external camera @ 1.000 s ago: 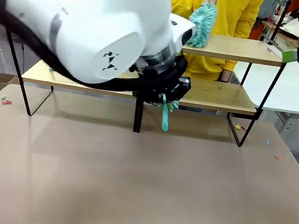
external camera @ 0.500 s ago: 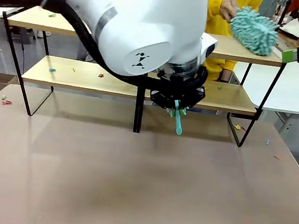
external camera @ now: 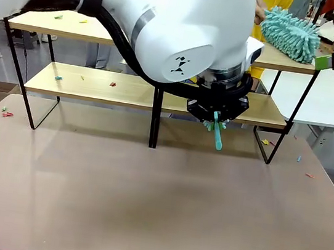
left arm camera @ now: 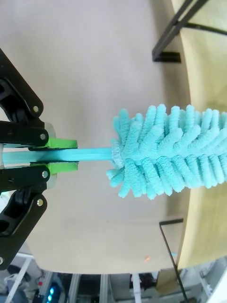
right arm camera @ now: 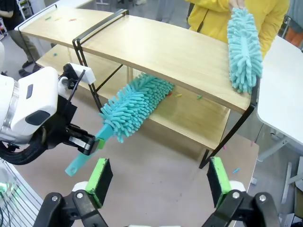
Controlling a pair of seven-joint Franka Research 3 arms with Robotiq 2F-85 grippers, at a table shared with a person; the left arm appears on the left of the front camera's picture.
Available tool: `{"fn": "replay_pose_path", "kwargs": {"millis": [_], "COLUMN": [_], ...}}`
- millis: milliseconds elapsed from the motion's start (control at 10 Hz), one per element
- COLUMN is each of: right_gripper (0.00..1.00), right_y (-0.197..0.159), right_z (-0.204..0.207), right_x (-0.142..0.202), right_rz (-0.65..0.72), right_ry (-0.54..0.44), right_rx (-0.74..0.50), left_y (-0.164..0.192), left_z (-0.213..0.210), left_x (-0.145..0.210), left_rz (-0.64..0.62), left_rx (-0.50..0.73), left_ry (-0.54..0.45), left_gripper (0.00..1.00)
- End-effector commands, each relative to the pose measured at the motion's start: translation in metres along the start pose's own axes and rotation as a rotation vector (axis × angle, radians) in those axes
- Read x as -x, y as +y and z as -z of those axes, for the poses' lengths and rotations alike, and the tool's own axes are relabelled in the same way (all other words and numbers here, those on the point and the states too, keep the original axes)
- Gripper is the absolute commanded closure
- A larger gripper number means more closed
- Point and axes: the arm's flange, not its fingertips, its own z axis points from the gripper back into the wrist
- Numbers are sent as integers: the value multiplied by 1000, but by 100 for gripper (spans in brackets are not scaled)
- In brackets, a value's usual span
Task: Clean the shelves.
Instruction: Clean another randomly selected level of the Shelf with the Duster.
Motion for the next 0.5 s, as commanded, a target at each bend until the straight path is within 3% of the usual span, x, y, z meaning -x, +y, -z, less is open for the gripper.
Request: {"fn": "replay_pose_path", "kwargs": {"millis": [0,400], "right_gripper": [0,0], "right_y": [0,0], "right_z": [0,0], "right_x": [0,0], "right_rz": [2,2], "right_ry": [3,3], "right_rx": [1,1], "left_y": [-15,-66], "left_z": [11,14], "left_x": [-12,-25], "left_rz": [9,76], "left_rx": [-2,57], "left_ry": [-40,-20], "left_gripper": [88,88]}}
